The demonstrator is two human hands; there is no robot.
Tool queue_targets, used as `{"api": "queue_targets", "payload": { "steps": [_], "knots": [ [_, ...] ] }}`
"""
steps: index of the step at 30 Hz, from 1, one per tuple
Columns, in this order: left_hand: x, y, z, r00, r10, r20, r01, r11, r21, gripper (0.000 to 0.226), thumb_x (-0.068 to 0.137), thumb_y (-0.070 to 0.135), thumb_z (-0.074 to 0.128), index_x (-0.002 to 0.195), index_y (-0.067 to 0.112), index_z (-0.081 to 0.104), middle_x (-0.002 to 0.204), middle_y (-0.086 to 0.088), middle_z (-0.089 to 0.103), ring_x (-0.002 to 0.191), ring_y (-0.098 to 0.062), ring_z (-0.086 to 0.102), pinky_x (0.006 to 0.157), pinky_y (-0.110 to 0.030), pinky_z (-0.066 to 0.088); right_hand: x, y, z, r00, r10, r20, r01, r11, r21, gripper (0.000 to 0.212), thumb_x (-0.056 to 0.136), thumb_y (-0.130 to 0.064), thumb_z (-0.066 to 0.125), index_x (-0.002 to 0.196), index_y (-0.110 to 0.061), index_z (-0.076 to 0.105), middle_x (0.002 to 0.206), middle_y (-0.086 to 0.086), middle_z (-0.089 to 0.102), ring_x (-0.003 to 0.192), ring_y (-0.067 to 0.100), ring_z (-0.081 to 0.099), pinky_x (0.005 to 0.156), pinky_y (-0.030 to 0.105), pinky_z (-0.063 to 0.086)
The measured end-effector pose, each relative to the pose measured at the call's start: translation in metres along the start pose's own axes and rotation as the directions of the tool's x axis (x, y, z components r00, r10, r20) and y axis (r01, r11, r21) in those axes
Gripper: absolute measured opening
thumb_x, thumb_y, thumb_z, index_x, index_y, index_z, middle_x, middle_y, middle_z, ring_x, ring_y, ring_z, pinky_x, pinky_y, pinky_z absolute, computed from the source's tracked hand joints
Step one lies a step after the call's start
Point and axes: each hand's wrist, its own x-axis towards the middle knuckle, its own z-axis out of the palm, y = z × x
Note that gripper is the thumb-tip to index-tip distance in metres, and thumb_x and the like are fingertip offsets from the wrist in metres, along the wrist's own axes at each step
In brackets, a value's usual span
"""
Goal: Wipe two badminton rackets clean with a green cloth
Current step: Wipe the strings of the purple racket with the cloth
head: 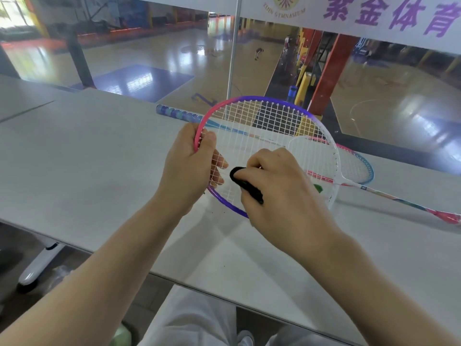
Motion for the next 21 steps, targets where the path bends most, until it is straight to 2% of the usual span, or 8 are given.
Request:
{"api": "queue_targets", "payload": {
  "steps": [6,8,10,13,16,17,19,21],
  "knots": [
    [-0.003,0.002,0.002,0.999,0.032,0.003,-0.032,0.999,0.029,0.015,0.104,0.024,0.041,0.091,0.022,0.048,0.067,0.001,0.063,0.049,-0.007,0.059,0.047,-0.016,0.048,-0.006,-0.004,0.007,0.999,0.042,0.016,-0.040,0.993,-0.107,0.010,0.083,-0.008,0.068,0.092,-0.013,0.070,0.082,-0.001,0.057,0.078,0.020,0.049,0.065,0.036,0.050],
    [-0.004,0.002,0.003,0.999,0.040,0.010,-0.040,0.999,0.019,0.014,0.104,0.024,0.042,0.093,0.020,0.049,0.070,-0.003,0.064,0.050,-0.007,0.060,0.047,-0.018,0.049,-0.003,-0.003,0.003,0.995,0.066,0.073,-0.061,0.996,-0.071,0.014,0.089,-0.011,0.063,0.100,-0.015,0.071,0.089,-0.002,0.059,0.085,0.017,0.049,0.074,0.030,0.047],
    [-0.005,-0.001,0.003,0.999,0.028,0.017,-0.028,0.999,0.021,0.014,0.104,0.024,0.042,0.092,0.020,0.048,0.070,-0.004,0.064,0.049,-0.007,0.060,0.047,-0.018,0.049,0.003,-0.002,-0.005,0.986,0.083,0.147,-0.079,0.996,-0.029,0.020,0.097,-0.017,0.054,0.110,-0.020,0.069,0.098,-0.006,0.059,0.093,0.011,0.047,0.080,0.020,0.037],
    [-0.007,-0.005,0.004,1.000,-0.001,0.021,0.000,0.999,0.038,0.016,0.104,0.025,0.041,0.090,0.021,0.047,0.067,-0.002,0.063,0.048,-0.007,0.058,0.048,-0.018,0.049,0.013,0.005,-0.010,0.960,0.151,0.236,-0.179,0.979,0.100,0.020,0.098,-0.023,0.052,0.109,-0.025,0.068,0.101,-0.013,0.060,0.091,0.002,0.047,0.075,0.012,0.034],
    [-0.007,-0.005,0.003,1.000,-0.018,0.014,0.017,0.998,0.068,0.016,0.105,0.026,0.040,0.090,0.023,0.047,0.067,0.000,0.062,0.049,-0.007,0.058,0.049,-0.019,0.051,0.017,0.018,-0.012,0.904,0.351,0.244,-0.423,0.816,0.394,0.016,0.094,-0.024,0.059,0.088,-0.034,0.069,0.084,-0.017,0.066,0.079,-0.001,0.059,0.065,0.007,0.040],
    [-0.006,-0.005,0.002,1.000,-0.021,0.014,0.020,0.997,0.073,0.016,0.105,0.027,0.039,0.090,0.024,0.047,0.066,0.001,0.062,0.049,-0.008,0.058,0.050,-0.019,0.052,0.016,0.023,-0.012,0.883,0.418,0.213,-0.466,0.731,0.498,0.018,0.092,-0.022,0.061,0.083,-0.036,0.069,0.081,-0.018,0.068,0.078,-0.002,0.061,0.068,0.012,0.046],
    [-0.006,-0.004,0.001,1.000,-0.017,0.021,0.016,0.998,0.057,0.017,0.105,0.027,0.039,0.089,0.025,0.047,0.065,0.001,0.063,0.049,-0.008,0.058,0.050,-0.019,0.052,0.012,0.028,-0.010,0.833,0.530,0.158,-0.498,0.594,0.631,0.022,0.090,-0.019,0.063,0.081,-0.038,0.070,0.081,-0.021,0.070,0.078,-0.002,0.064,0.073,0.023,0.052],
    [-0.005,-0.003,0.001,1.000,-0.012,0.028,0.011,0.999,0.050,0.017,0.105,0.027,0.039,0.089,0.025,0.046,0.066,0.001,0.063,0.049,-0.008,0.058,0.050,-0.019,0.052,0.007,0.029,-0.008,0.808,0.579,0.109,-0.488,0.555,0.674,0.021,0.089,-0.019,0.065,0.085,-0.038,0.071,0.083,-0.022,0.070,0.079,-0.004,0.064,0.072,0.022,0.050]
  ]
}}
